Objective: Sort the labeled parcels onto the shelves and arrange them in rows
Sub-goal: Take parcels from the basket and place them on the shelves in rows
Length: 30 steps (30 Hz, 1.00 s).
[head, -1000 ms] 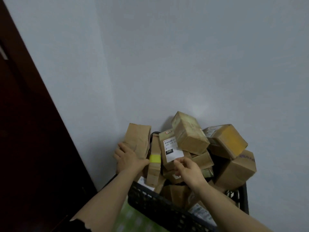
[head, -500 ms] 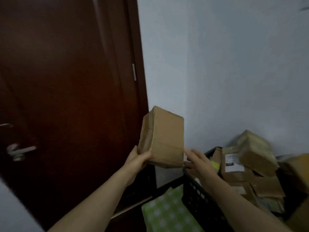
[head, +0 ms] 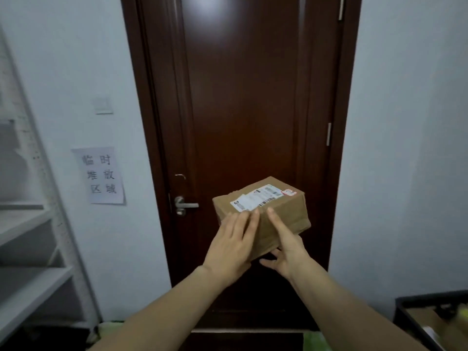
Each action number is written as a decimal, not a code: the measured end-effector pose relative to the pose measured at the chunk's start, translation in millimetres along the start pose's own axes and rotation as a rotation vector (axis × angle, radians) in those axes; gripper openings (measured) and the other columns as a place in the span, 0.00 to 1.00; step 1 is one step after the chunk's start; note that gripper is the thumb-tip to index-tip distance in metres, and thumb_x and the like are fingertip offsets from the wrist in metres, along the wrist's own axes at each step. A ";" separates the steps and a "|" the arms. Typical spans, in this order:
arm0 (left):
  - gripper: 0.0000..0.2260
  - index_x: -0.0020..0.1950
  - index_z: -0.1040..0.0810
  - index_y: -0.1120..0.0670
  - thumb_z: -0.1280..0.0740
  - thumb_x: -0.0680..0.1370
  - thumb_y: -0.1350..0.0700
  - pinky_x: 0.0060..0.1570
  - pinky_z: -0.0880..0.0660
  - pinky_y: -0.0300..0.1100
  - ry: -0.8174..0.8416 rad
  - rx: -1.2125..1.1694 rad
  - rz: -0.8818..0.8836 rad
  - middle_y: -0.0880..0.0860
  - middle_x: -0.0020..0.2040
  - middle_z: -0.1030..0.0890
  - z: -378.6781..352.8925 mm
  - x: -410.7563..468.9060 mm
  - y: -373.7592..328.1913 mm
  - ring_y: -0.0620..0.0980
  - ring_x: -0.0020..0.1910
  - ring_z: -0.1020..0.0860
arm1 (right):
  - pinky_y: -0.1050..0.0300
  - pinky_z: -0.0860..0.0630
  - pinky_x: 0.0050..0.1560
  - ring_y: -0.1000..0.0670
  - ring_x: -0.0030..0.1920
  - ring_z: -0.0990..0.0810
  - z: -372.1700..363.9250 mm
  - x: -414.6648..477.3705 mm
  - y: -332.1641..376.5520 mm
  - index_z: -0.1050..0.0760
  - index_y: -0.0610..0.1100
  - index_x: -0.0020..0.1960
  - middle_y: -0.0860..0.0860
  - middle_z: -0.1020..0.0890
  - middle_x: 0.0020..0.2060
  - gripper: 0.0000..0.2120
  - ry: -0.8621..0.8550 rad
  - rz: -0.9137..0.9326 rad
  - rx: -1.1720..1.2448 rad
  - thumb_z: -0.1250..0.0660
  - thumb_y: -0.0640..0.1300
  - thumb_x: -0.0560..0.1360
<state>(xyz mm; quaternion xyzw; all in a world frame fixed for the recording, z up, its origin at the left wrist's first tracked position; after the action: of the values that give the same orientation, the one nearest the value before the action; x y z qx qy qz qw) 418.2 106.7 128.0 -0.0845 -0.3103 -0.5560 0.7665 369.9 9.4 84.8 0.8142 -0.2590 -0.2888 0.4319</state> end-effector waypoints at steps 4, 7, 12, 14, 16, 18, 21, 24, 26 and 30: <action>0.45 0.75 0.41 0.61 0.30 0.65 0.41 0.66 0.32 0.43 0.022 -0.030 -0.184 0.60 0.67 0.30 8.9 -32.2 19.3 0.56 0.66 0.31 | 0.42 0.24 0.43 0.41 0.53 0.24 -21.0 1.1 -14.6 0.40 0.46 0.70 0.43 0.23 0.56 0.52 -0.060 -0.036 -0.032 0.20 0.59 0.54; 0.34 0.76 0.41 0.58 0.40 0.73 0.44 0.67 0.33 0.41 0.053 -0.248 -0.182 0.57 0.70 0.32 22.9 -49.5 36.5 0.51 0.68 0.34 | 0.48 0.26 0.41 0.45 0.46 0.25 -25.4 7.3 -23.1 0.42 0.46 0.70 0.46 0.24 0.49 0.41 -0.081 0.004 -0.104 0.23 0.50 0.64; 0.30 0.72 0.34 0.49 0.41 0.73 0.38 0.67 0.33 0.48 -0.131 -0.664 0.680 0.47 0.68 0.31 42.4 -59.9 153.9 0.46 0.67 0.33 | 0.37 0.26 0.56 0.45 0.57 0.24 -57.0 3.6 -27.2 0.30 0.54 0.64 0.48 0.20 0.55 0.35 0.177 0.073 -0.225 0.23 0.49 0.59; 0.24 0.68 0.30 0.46 0.39 0.76 0.37 0.58 0.29 0.42 -0.042 -1.102 0.886 0.46 0.66 0.27 34.7 -70.0 168.9 0.44 0.60 0.27 | 0.36 0.26 0.58 0.46 0.57 0.22 -70.8 -1.0 -28.4 0.26 0.55 0.61 0.50 0.17 0.52 0.37 0.283 0.103 -0.276 0.22 0.50 0.52; 0.21 0.63 0.26 0.46 0.40 0.76 0.37 0.44 0.27 0.38 0.141 -1.483 0.967 0.48 0.59 0.20 27.4 -79.6 159.9 0.43 0.52 0.20 | 0.38 0.25 0.57 0.47 0.56 0.21 -85.6 -7.8 -29.3 0.24 0.55 0.58 0.51 0.15 0.50 0.35 0.377 0.128 -0.308 0.23 0.49 0.51; 0.23 0.61 0.24 0.48 0.35 0.73 0.36 0.39 0.24 0.39 0.310 -1.576 0.922 0.50 0.54 0.16 26.3 -89.8 153.5 0.45 0.48 0.17 | 0.40 0.24 0.57 0.47 0.56 0.20 -96.4 -8.6 -30.9 0.23 0.56 0.59 0.51 0.16 0.51 0.32 0.430 0.142 -0.317 0.25 0.46 0.54; 0.27 0.61 0.24 0.53 0.27 0.64 0.46 0.37 0.22 0.38 0.363 -1.555 0.862 0.49 0.49 0.15 21.7 -99.5 159.1 0.45 0.45 0.16 | 0.41 0.26 0.59 0.47 0.57 0.21 -107.4 -8.3 -31.5 0.27 0.56 0.65 0.51 0.17 0.54 0.41 0.463 0.158 -0.343 0.25 0.45 0.52; 0.21 0.58 0.22 0.54 0.25 0.66 0.55 0.35 0.22 0.37 0.328 -1.568 0.869 0.50 0.46 0.15 19.5 -104.1 168.0 0.45 0.42 0.16 | 0.40 0.27 0.61 0.47 0.58 0.22 -114.1 -7.0 -31.7 0.30 0.56 0.68 0.51 0.18 0.56 0.45 0.483 0.165 -0.343 0.24 0.46 0.50; 0.21 0.57 0.22 0.53 0.24 0.65 0.55 0.37 0.22 0.37 0.328 -1.574 0.869 0.50 0.47 0.15 21.9 -106.1 169.8 0.46 0.44 0.16 | 0.38 0.28 0.62 0.46 0.59 0.22 -117.0 -5.5 -31.8 0.30 0.56 0.68 0.50 0.18 0.56 0.45 0.496 0.170 -0.339 0.24 0.45 0.51; 0.32 0.60 0.21 0.52 0.22 0.56 0.47 0.46 0.23 0.42 0.322 -1.531 0.891 0.52 0.53 0.16 22.3 -111.7 178.5 0.49 0.52 0.18 | 0.37 0.29 0.64 0.46 0.59 0.22 -122.0 -2.4 -34.5 0.32 0.56 0.70 0.50 0.18 0.56 0.48 0.523 0.169 -0.333 0.23 0.46 0.50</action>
<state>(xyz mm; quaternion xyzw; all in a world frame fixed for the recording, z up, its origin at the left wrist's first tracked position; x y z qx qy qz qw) 550.1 272.2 120.5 -0.6055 0.3178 -0.2669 0.6790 458.9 95.6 112.1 0.7546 -0.1549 -0.0712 0.6337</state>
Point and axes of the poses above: each hand's wrist, its own x-axis towards the middle knuckle, its own z-axis out of the back of the hand, y = z × x, the point moved 8 cm from there along x, towards the middle knuckle
